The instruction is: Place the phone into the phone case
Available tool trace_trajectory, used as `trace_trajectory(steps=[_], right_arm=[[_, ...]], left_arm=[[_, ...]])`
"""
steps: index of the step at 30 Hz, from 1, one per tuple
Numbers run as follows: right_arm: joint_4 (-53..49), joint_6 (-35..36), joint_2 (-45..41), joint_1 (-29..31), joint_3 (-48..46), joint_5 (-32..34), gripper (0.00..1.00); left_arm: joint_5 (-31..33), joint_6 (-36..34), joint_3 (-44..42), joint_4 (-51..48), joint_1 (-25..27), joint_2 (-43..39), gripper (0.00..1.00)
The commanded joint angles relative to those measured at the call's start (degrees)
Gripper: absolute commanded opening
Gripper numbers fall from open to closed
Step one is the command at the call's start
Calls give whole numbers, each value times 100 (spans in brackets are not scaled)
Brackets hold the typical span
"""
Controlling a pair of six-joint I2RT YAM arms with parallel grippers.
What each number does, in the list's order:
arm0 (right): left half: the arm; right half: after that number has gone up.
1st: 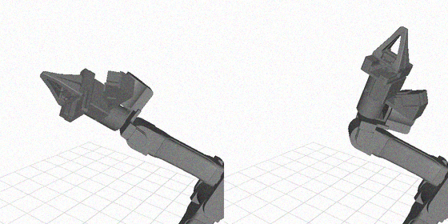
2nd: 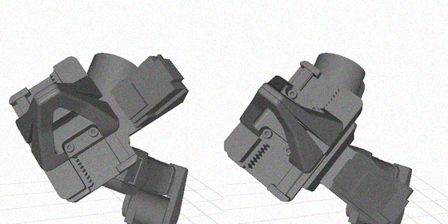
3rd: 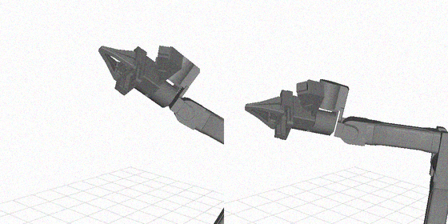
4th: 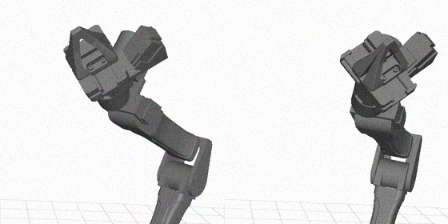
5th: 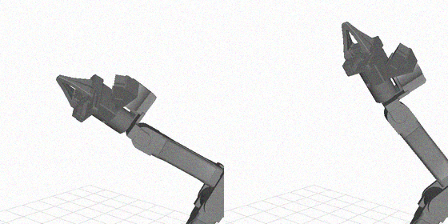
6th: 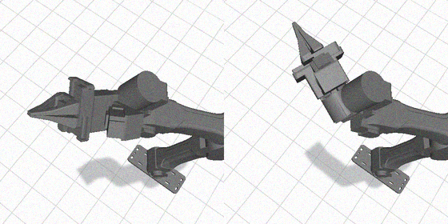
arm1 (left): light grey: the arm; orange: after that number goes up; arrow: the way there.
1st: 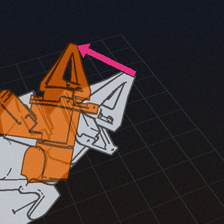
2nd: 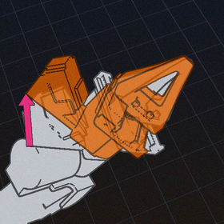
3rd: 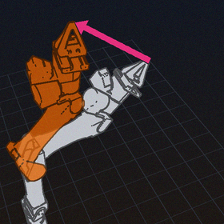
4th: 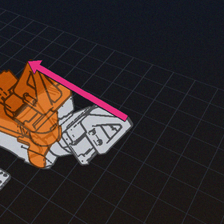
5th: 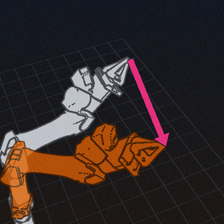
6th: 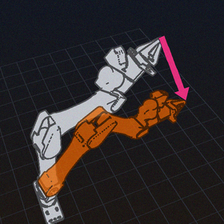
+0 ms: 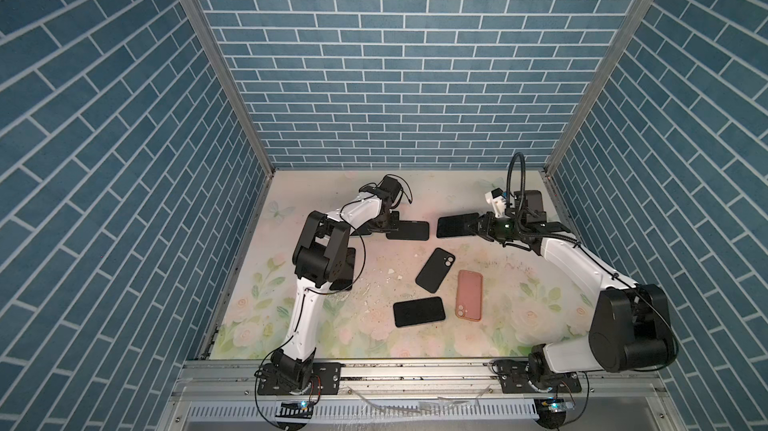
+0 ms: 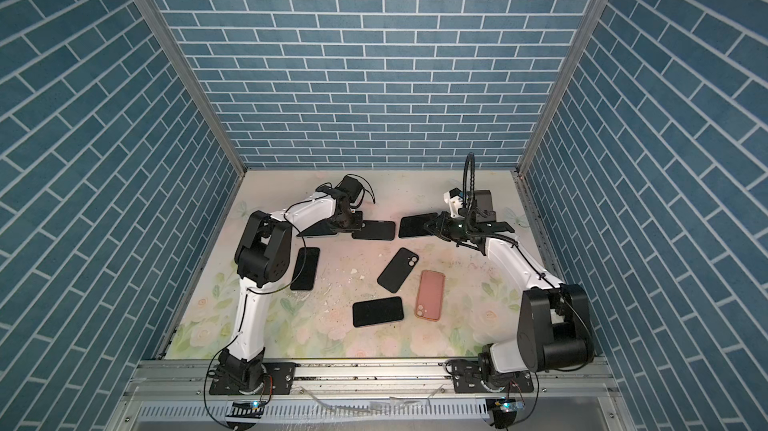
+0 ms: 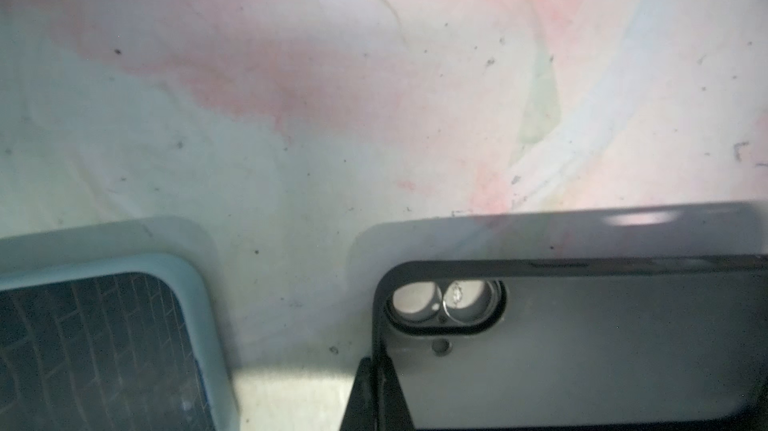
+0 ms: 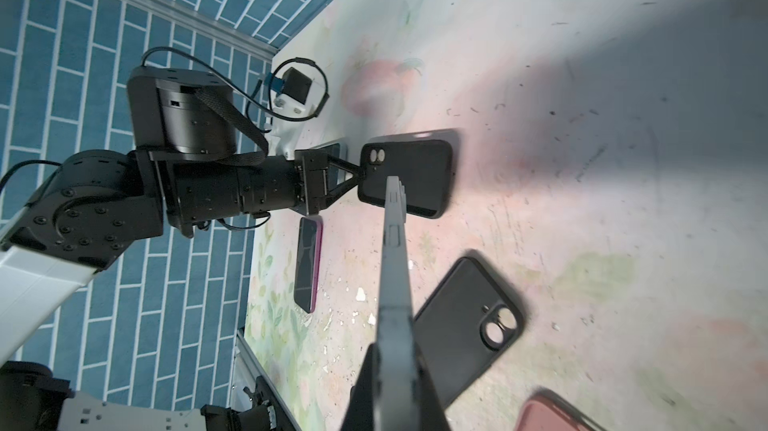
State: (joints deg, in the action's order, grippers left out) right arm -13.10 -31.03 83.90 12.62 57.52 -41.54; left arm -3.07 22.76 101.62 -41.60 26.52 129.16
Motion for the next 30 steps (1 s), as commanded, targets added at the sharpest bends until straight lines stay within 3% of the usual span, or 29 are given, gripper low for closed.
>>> trace_trajectory(steps=[1,6,14,20,27,30], right_arm=[[203,115,408,161,445,-336,0],[256,-48,1122,379,927,-251,0],[375,-485,2110,894,1722,-152,0],[489,-811,2741,1083,2180,-155,0],[490,-931,3237,1120,2436,-152,0],[424,-893,3421,1120,2534,-145,0]], left_arm=[[-202,67,-149,-187,22,-22,20],[-509,271,-377,175,-112,-370,44],[-2058,1033,-1646,1975,-795,-1437,81],[-2565,1360,-2143,2648,-898,-1552,91],[-2978,2203,-2761,3973,-901,-1434,95],[-2989,2321,-2822,4080,-890,-1339,95]])
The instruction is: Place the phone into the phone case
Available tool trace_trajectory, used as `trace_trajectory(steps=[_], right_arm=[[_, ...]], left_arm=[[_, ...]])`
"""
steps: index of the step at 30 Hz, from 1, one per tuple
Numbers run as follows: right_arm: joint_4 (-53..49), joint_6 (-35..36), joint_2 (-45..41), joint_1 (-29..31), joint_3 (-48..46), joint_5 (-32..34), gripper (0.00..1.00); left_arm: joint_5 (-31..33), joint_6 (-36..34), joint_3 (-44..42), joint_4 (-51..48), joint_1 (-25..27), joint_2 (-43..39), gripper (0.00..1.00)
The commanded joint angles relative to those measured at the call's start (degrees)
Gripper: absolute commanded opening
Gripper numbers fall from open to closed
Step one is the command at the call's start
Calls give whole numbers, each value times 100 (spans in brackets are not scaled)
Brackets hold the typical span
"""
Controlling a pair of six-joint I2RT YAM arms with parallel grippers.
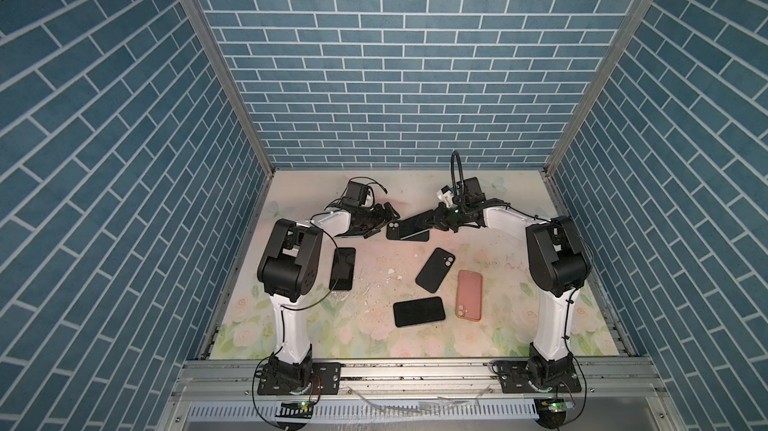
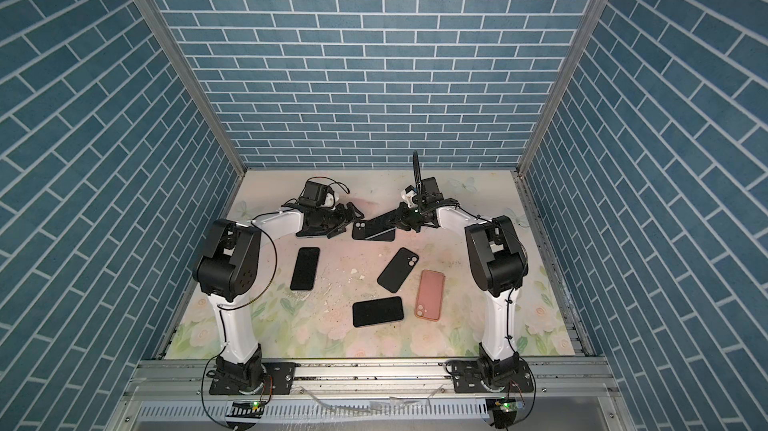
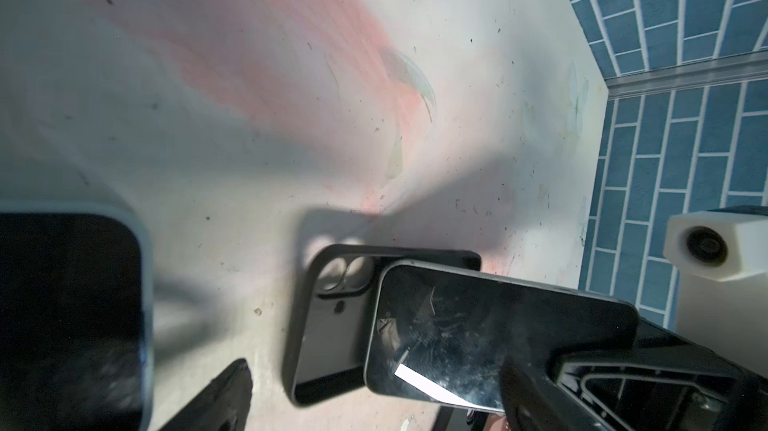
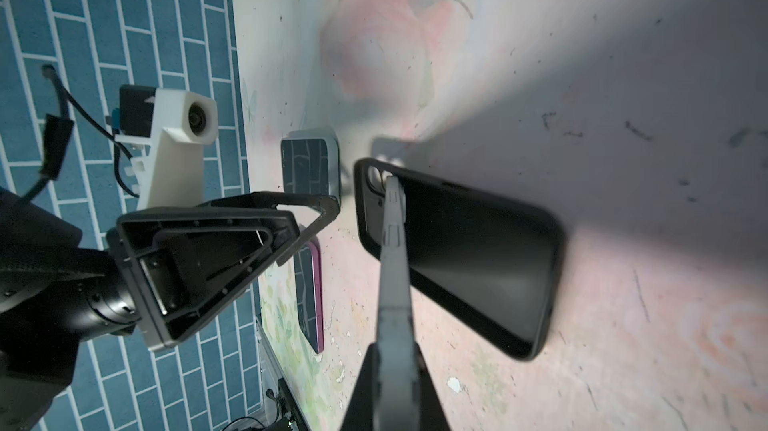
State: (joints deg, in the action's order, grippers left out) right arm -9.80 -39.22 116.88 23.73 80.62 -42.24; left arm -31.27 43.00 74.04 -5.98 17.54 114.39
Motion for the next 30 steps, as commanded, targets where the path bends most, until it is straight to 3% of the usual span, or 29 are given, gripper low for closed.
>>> trace_trajectory(steps=[1,30], right_arm=[[60,-68,183,2,247,-52,0],[3,-23,1270,295,296,4,0]], left_arm=[[-169,311,-74,539,9,171,95],[-275,683,-48,924,173,681,96]])
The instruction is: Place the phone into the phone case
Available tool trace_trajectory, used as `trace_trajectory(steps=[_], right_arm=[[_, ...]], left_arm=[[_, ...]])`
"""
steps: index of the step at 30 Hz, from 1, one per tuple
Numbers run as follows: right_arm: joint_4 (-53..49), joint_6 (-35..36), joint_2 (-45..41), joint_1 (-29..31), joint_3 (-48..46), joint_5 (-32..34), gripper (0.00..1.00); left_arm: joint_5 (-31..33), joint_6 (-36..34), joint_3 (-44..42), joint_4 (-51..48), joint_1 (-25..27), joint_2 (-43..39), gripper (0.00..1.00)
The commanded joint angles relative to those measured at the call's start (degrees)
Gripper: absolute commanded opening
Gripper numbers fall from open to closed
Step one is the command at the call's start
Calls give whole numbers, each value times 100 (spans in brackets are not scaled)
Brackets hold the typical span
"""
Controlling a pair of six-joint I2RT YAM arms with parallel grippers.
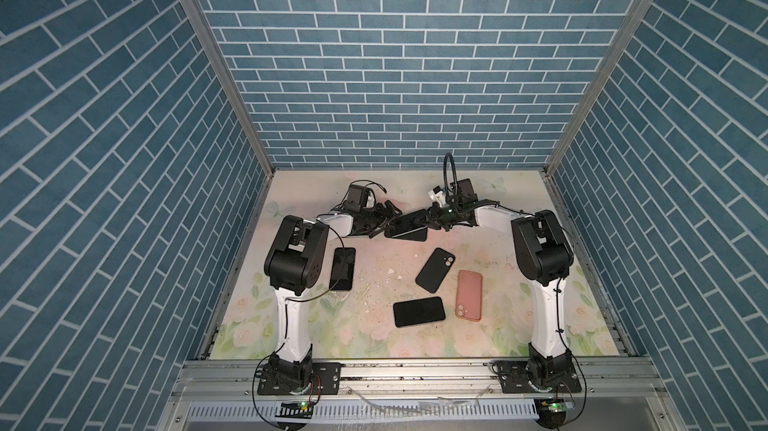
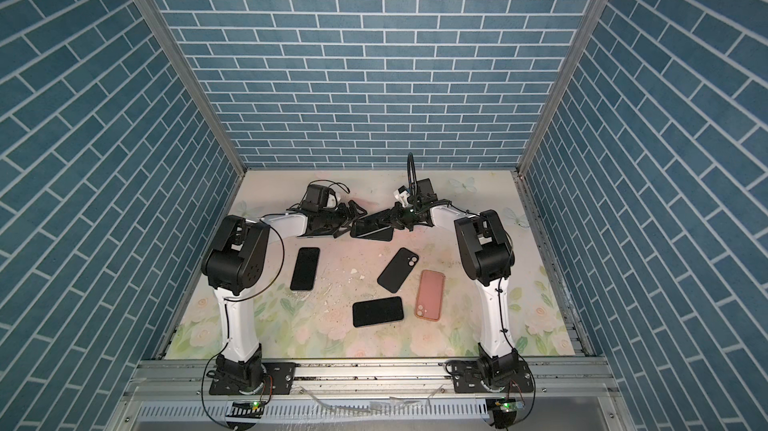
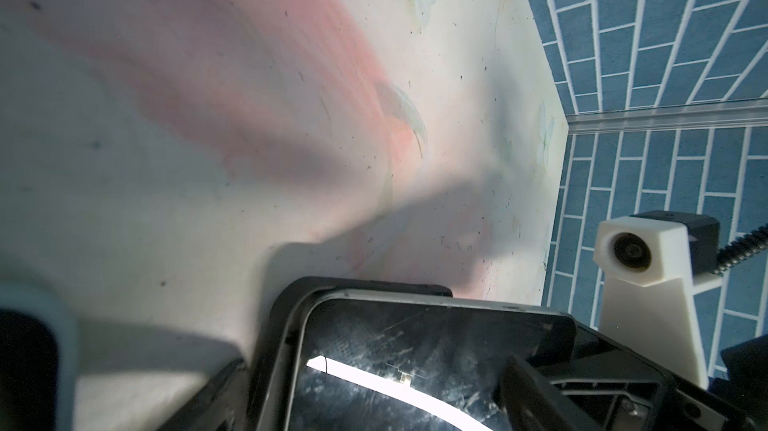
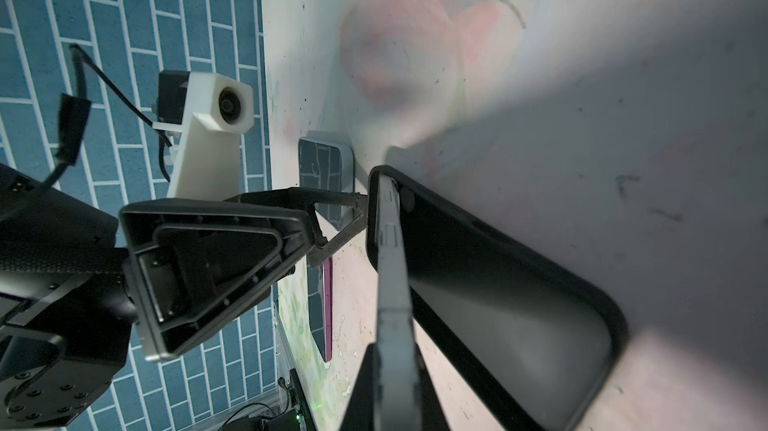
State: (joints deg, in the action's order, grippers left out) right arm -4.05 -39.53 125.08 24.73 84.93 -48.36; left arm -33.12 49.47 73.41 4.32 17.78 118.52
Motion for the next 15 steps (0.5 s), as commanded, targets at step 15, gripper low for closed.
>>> trace_trajectory(steps=[15], right_arm=[[-453,-65,553,410,-389,1380,0]], left_arm=[[-30,507,-354,273,319,116,97]])
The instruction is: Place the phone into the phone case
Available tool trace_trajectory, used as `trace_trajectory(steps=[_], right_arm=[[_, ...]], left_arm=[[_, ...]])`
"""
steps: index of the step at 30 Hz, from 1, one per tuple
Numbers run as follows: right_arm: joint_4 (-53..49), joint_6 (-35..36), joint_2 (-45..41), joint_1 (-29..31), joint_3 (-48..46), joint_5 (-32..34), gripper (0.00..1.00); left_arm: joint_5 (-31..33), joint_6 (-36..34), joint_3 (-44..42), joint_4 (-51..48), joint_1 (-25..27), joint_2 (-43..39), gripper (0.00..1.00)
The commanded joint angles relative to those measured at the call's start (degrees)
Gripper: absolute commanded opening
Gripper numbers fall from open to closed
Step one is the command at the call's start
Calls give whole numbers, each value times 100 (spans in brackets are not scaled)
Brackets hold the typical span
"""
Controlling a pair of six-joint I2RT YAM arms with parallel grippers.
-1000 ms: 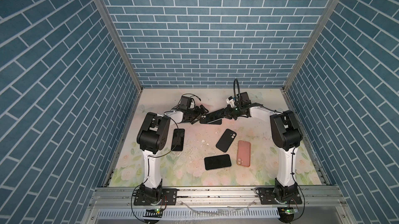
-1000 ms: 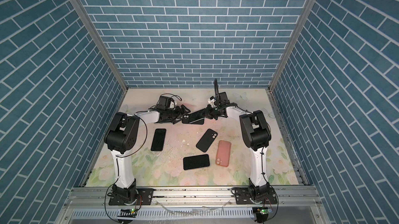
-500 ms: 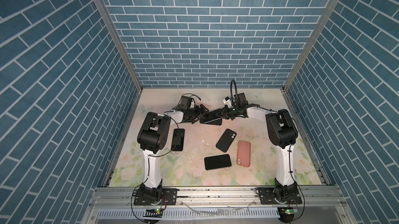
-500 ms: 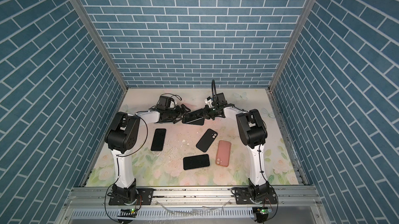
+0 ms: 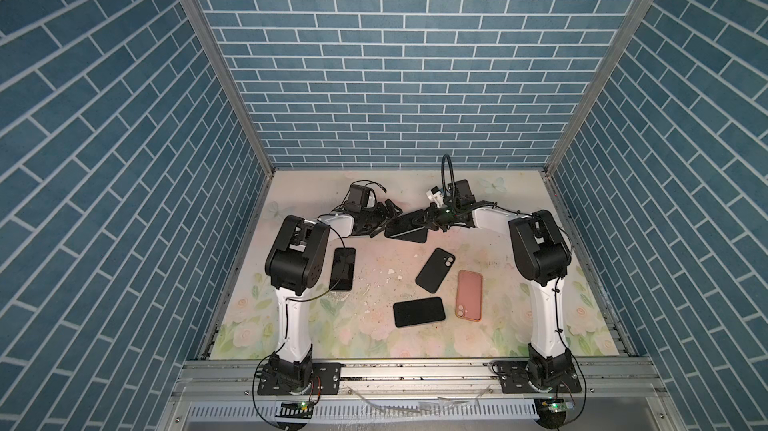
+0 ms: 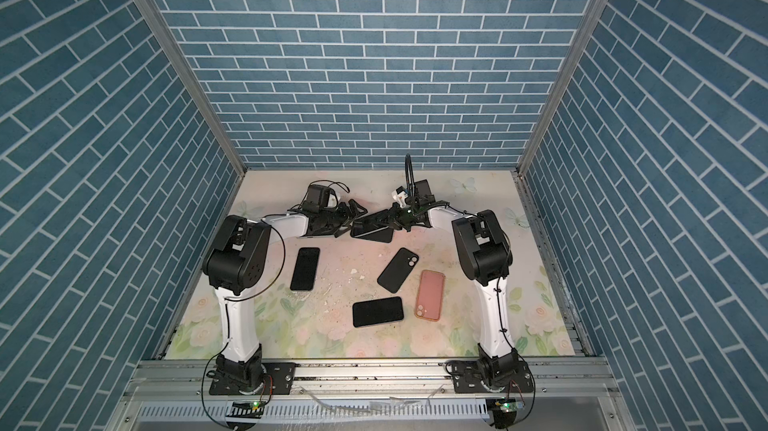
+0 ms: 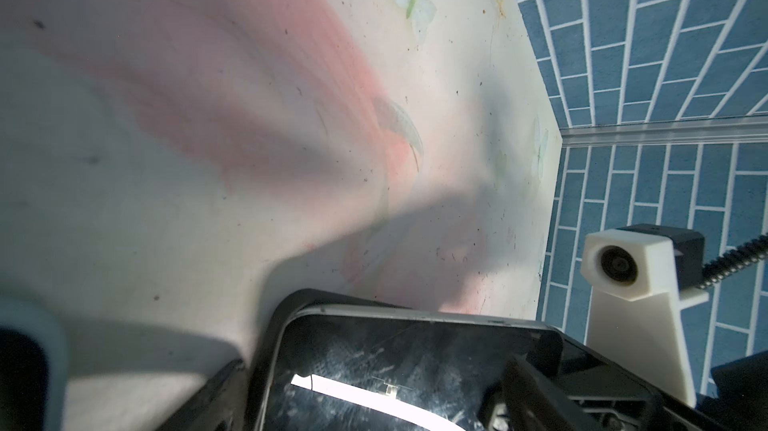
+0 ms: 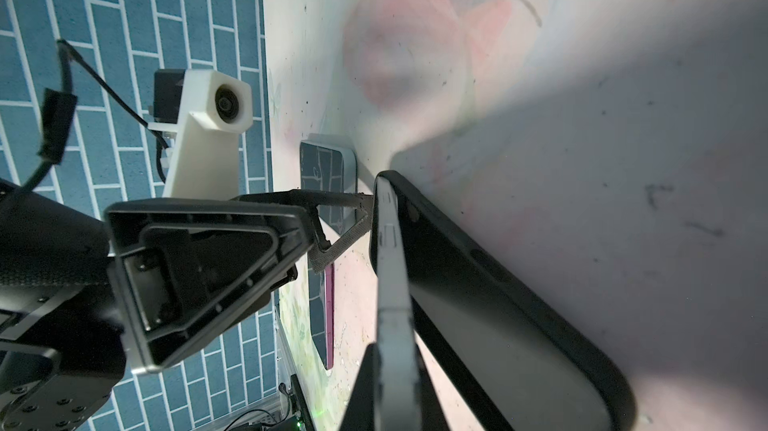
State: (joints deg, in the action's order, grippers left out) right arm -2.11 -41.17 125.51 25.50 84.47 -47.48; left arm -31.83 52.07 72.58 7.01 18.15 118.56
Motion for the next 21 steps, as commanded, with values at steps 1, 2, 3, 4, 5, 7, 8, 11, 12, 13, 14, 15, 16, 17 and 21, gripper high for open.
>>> trace_trajectory(steps=[1,2,3,4,5,7,8,11,12,13,14,15,16,17,21], right_arm=[[-638,72,507,333,-373,1377,0],[-626,30,496,329,-401,1453,0],[-607,-12,492,339,-429,1524,0],[-598,-52,492,338,-440,1576,0],[-600,-66,500,351,-440,1608,0],[-635,-62,539,372,-415,1670,0],[-666,-50,559,388,-392,1696,0],[-738,-2,614,411,-395,1804,0],[-800,32,623,412,-396,1865,2],[-854,68,632,412,-404,1921,5],[-883,90,632,412,-422,1964,7],[-871,125,619,412,-457,1975,8],[-888,148,591,417,-474,2021,9],[-953,184,565,412,-475,2107,10],[-1162,357,488,408,-411,2285,16]], left_arm=[[-119,309,-361,78,304,74,97],[-81,380,-451,146,333,34,97],[-56,465,-547,241,366,-3,97],[-43,535,-642,326,395,-34,97],[-25,613,-725,402,423,-57,97],[-28,718,-835,535,481,-78,97],[-25,762,-879,572,503,-88,97],[-32,843,-976,656,556,-122,97],[-33,866,-1003,670,566,-140,97],[-25,889,-1040,685,575,-164,97],[-18,909,-1069,703,584,-195,97],[-16,906,-1094,693,594,-227,97],[1,922,-1121,670,601,-266,97],[17,936,-1154,673,602,-315,97],[106,936,-1218,618,628,-481,97]])
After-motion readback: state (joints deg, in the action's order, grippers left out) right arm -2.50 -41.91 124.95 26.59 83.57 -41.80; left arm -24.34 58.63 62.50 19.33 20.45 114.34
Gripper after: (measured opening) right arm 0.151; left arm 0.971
